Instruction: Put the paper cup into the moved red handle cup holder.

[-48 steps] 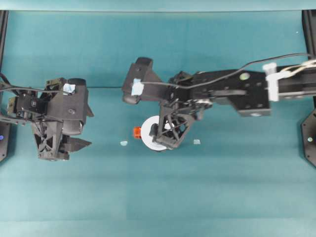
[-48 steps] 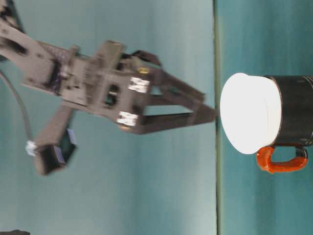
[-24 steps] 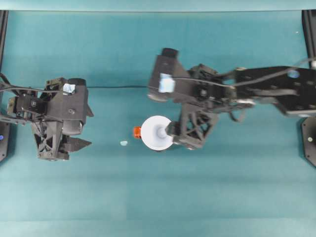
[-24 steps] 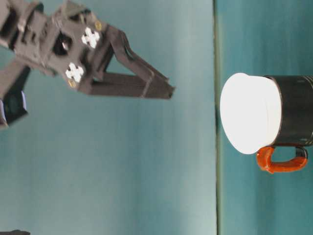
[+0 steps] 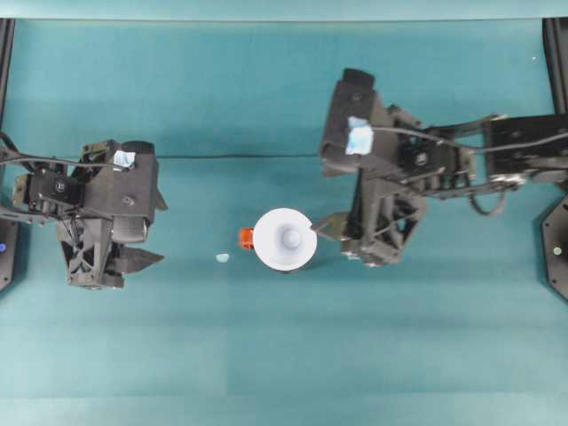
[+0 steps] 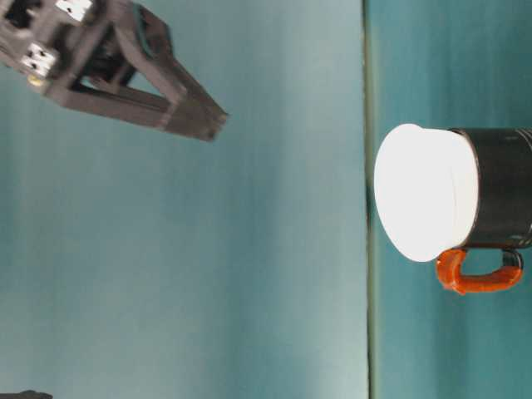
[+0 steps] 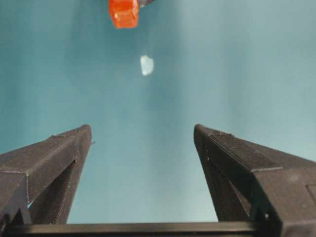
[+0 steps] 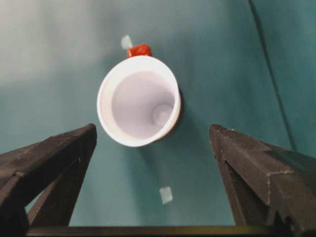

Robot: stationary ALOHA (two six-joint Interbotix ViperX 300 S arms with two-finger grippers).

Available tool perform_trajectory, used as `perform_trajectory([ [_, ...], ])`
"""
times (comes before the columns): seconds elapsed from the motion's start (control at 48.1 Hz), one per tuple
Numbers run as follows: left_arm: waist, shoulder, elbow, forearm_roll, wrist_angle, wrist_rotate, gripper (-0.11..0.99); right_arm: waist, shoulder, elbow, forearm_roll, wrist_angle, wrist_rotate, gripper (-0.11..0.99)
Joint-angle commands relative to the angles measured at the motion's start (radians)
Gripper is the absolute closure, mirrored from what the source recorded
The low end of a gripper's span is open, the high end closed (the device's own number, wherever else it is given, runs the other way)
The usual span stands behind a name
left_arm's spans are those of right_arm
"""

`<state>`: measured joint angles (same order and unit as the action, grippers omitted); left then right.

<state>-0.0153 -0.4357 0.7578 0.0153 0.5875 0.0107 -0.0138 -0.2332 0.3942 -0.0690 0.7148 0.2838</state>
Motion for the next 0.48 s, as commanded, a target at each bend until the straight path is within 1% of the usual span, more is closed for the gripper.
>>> perform_trajectory([
  [0.0, -0.003, -0.009, -0.009, 0.003, -0.003, 0.002, -0.04, 0.003, -0.095, -0.032, -0.003, 0.011, -0.006, 0.08],
  [0.042, -0.003, -0.009, -0.009, 0.002, -0.003, 0.002, -0.04, 0.005, -0.098, -0.029, -0.003, 0.009, -0.006, 0.08],
  [0.062, -0.003, -0.009, -0.009, 0.003, -0.003, 0.003, -0.04, 0.003, -0.1, -0.028, -0.003, 0.009, -0.008, 0.08],
  [0.146, -0.003, -0.011, -0.009, 0.002, -0.003, 0.003, -0.04, 0.005, -0.104, -0.02, -0.003, 0.008, -0.006, 0.08],
  [0.166, -0.003, -0.009, -0.009, 0.003, -0.003, 0.003, -0.04, 0.005, -0.106, -0.018, -0.003, 0.008, -0.006, 0.08],
  [0.208, -0.002, -0.011, -0.009, 0.002, -0.003, 0.003, -0.04, 0.005, -0.109, -0.017, -0.003, 0.008, -0.008, 0.08],
  [0.437, -0.003, -0.011, -0.009, 0.003, -0.003, 0.002, -0.04, 0.005, -0.117, -0.015, -0.003, 0.008, -0.008, 0.08],
  [0.458, -0.003, -0.012, -0.009, 0.002, -0.003, 0.002, -0.04, 0.005, -0.117, -0.014, -0.003, 0.008, -0.008, 0.08],
])
